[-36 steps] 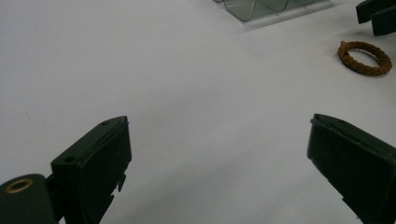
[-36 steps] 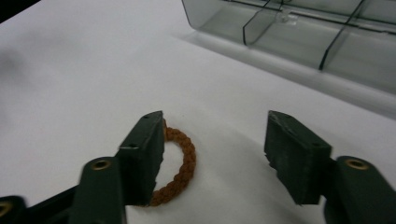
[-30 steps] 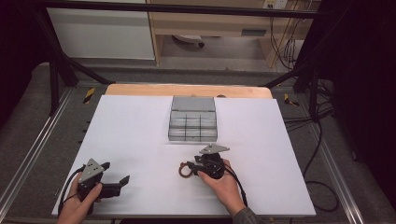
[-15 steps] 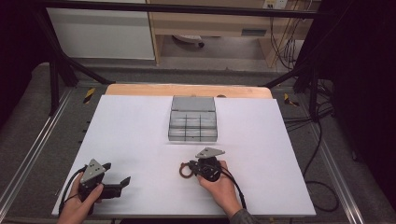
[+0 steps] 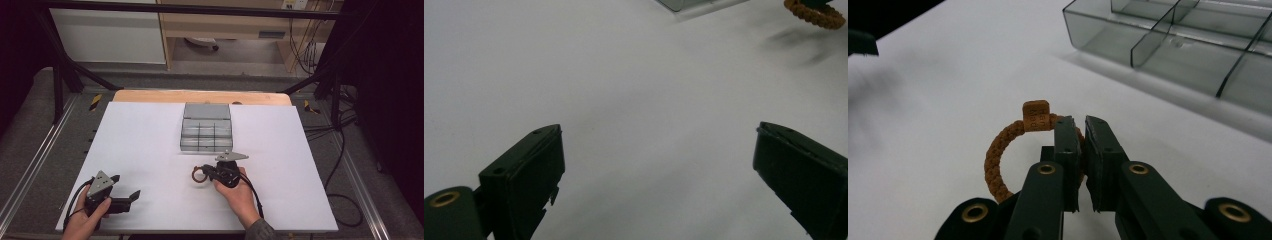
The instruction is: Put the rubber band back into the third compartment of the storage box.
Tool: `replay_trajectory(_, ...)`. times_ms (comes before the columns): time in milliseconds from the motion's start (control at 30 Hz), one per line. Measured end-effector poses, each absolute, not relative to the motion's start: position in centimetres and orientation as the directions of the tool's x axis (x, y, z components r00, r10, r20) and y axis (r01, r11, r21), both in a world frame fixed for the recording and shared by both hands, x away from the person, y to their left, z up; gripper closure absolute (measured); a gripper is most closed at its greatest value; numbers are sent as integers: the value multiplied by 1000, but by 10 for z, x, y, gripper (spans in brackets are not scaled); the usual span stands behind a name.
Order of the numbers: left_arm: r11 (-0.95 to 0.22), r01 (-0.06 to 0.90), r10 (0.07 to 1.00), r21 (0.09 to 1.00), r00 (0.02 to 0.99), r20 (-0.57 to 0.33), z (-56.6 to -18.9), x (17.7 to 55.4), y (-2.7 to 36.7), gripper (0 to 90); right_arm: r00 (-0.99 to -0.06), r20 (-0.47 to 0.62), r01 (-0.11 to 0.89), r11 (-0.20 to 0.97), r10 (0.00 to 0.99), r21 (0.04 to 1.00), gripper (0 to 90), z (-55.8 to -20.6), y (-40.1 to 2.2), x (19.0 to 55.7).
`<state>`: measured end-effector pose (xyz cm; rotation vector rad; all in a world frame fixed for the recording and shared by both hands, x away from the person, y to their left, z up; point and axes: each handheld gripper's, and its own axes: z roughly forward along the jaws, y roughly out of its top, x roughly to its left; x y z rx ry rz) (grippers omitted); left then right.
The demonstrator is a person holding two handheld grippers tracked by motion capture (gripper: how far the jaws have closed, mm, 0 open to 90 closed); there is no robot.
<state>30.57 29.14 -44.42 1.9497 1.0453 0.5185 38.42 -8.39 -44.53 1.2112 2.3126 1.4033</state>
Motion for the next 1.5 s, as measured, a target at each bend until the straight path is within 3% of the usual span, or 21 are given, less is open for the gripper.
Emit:
replay_trajectory(467,-295,477,827,828,561,-28,-444,306,293,59,-635,307,558,146,709,817,842,-429,-89,407)
replay_trajectory(1500,-291,458,822,840,569,-26,-441,306,291,59,-581,295,485,32,758,874,842,-376,-103,459)
